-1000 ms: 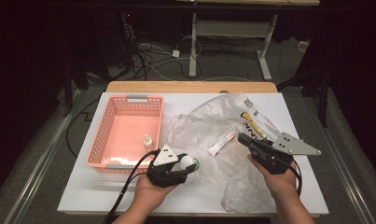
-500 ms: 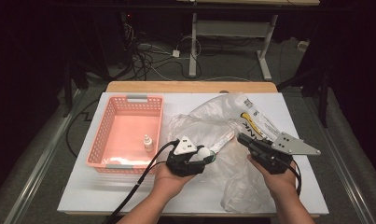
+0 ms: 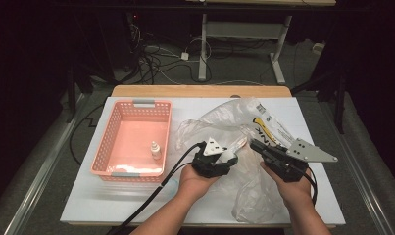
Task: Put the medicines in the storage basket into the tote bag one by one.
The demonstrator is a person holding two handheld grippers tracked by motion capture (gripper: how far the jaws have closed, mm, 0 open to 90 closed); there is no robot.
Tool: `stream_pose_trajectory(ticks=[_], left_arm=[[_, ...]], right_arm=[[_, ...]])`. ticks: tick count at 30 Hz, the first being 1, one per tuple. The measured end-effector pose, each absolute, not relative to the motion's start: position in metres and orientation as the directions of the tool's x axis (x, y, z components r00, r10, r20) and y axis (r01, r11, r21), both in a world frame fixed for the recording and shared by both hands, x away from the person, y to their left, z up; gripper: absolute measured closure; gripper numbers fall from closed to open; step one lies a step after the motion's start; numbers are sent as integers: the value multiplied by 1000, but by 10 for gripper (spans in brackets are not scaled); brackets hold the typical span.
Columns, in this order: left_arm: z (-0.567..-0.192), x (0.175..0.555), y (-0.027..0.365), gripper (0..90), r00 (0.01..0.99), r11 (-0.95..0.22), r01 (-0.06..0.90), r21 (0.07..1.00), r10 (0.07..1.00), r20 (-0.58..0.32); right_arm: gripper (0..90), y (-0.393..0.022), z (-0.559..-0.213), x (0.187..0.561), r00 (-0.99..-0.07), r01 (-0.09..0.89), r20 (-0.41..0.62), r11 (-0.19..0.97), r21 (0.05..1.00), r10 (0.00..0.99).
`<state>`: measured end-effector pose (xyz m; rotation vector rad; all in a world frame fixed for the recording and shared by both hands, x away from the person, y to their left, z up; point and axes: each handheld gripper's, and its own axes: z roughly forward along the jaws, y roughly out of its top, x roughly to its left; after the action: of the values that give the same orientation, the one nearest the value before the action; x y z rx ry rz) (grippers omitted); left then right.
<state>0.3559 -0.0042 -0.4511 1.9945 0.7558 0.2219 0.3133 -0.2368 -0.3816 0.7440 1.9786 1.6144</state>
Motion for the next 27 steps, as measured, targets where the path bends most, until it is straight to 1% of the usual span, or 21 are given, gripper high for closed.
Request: stream_pose_trajectory(ticks=[8, 13, 21, 27], left_arm=[[-457, 369, -27, 485, 792, -347, 417, 840, 592, -148], [-461, 375, -39, 485, 796, -370, 418, 829, 589, -139], [-473, 382, -45, 484, 784, -369, 444, 816, 601, -155], [-474, 385, -47, 482, 781, -362, 449, 817, 602, -163]], right_arm=[[900, -238, -382, 314, -739, 109, -28, 161, 981, 673], [900, -238, -382, 314, -737, 117, -17, 152, 981, 675], [900, -240, -381, 314, -736, 117, -15, 149, 982, 677], [900, -240, -381, 314, -737, 117, -15, 149, 982, 676]])
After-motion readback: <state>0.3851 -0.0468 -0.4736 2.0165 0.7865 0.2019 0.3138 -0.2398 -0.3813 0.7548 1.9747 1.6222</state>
